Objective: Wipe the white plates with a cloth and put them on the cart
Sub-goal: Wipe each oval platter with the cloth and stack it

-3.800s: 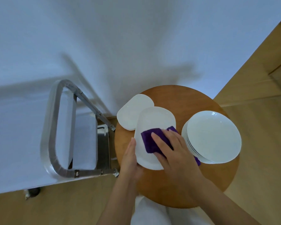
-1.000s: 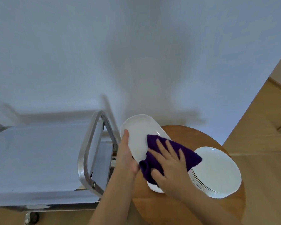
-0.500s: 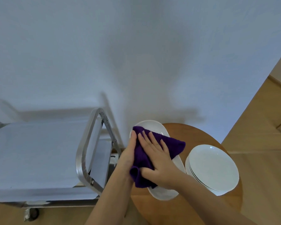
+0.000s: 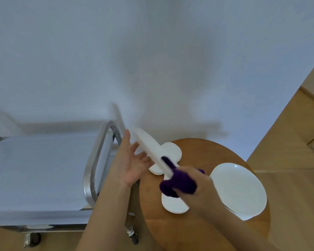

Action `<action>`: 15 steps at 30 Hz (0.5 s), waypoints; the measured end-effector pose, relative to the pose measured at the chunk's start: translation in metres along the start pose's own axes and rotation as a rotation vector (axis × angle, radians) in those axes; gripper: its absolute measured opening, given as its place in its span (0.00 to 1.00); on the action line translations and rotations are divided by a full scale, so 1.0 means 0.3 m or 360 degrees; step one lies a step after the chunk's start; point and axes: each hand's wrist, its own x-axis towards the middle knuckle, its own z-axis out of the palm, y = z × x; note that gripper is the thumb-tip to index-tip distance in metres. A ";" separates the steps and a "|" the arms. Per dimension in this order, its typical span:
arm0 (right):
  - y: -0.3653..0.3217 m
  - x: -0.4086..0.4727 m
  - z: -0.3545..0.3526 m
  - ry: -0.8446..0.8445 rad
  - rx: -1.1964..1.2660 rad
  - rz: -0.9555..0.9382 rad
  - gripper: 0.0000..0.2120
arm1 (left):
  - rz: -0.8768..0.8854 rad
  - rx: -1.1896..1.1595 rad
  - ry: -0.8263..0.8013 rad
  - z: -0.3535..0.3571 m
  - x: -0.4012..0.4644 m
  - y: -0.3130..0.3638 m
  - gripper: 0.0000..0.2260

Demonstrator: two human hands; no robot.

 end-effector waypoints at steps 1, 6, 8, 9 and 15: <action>-0.006 0.012 -0.021 -0.0002 0.0413 0.0311 0.20 | 0.0007 0.0115 -0.0020 -0.013 -0.001 0.000 0.33; -0.001 0.067 -0.135 -0.0056 0.1555 0.0618 0.15 | 0.0499 0.0492 0.0686 -0.080 0.005 -0.044 0.28; 0.002 0.063 -0.129 -0.0062 0.1758 0.0702 0.14 | 0.0340 0.0189 0.0475 -0.078 0.002 -0.083 0.31; 0.007 0.057 -0.118 -0.0052 0.1811 0.0773 0.13 | 0.0243 0.0070 0.0260 -0.063 -0.003 -0.108 0.32; 0.035 0.001 -0.053 -0.0035 0.1886 0.1252 0.18 | 0.0115 -0.0273 -0.0137 -0.013 -0.005 -0.172 0.26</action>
